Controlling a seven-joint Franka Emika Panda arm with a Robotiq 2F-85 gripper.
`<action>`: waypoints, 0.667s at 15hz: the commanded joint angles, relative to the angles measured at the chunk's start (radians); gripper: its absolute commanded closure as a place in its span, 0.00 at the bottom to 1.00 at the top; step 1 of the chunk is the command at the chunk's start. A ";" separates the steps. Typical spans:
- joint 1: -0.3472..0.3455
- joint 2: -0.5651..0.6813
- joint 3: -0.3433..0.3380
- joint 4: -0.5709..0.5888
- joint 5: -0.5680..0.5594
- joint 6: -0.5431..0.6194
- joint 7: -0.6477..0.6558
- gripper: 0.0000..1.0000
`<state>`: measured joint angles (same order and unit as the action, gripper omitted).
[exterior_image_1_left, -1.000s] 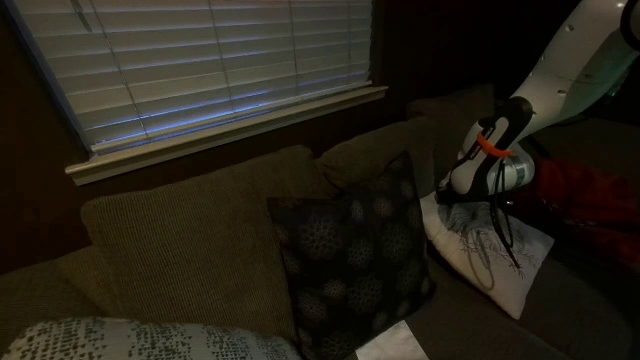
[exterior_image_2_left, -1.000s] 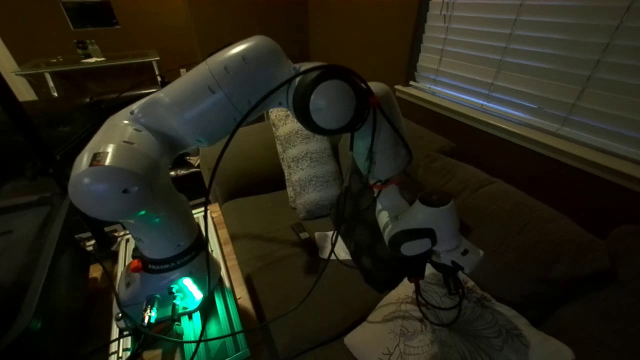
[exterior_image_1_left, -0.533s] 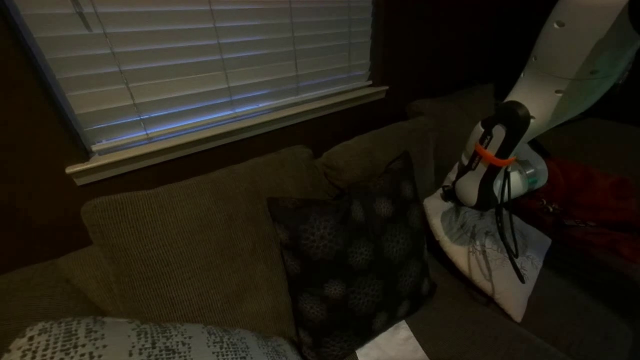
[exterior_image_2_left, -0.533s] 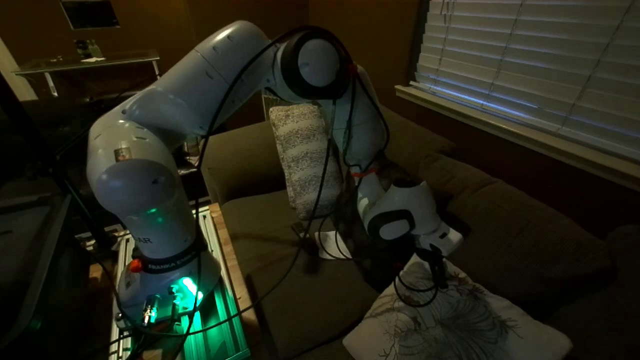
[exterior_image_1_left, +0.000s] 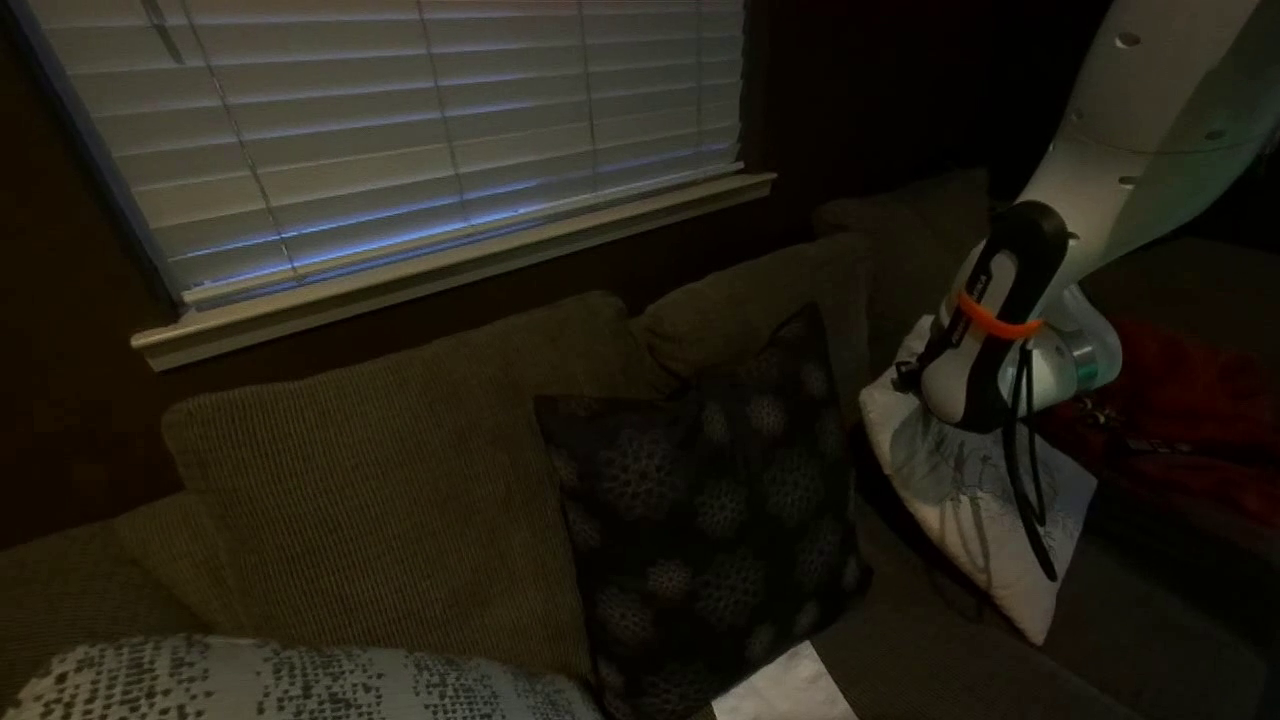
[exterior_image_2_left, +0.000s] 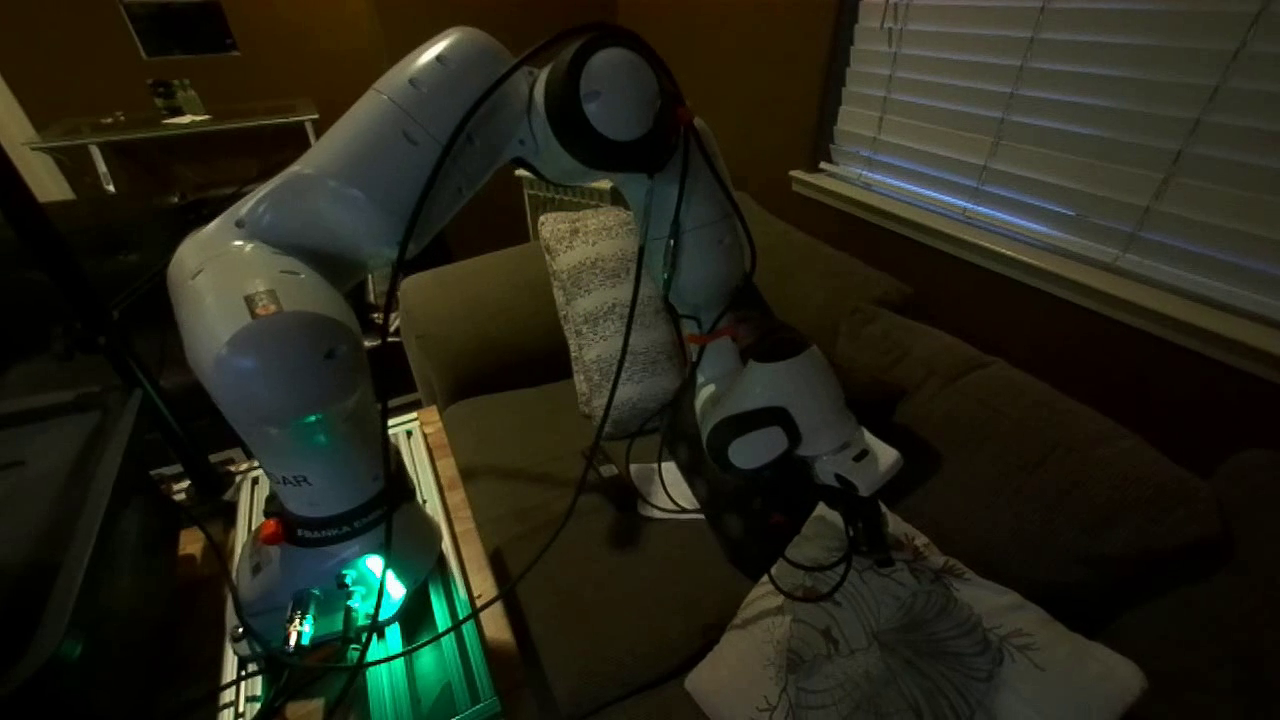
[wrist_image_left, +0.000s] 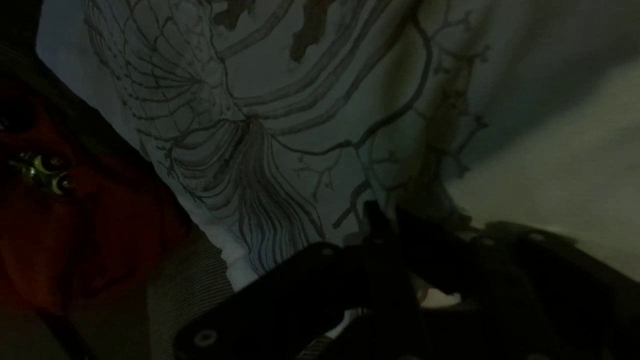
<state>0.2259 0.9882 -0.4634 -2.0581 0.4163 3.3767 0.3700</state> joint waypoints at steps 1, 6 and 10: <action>0.080 -0.072 -0.043 -0.096 0.080 0.043 -0.016 0.98; 0.161 -0.082 -0.111 -0.107 0.149 0.031 -0.020 0.98; 0.231 -0.070 -0.177 -0.100 0.194 0.013 0.017 0.98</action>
<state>0.3832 0.9502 -0.5809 -2.1235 0.5622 3.4022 0.3694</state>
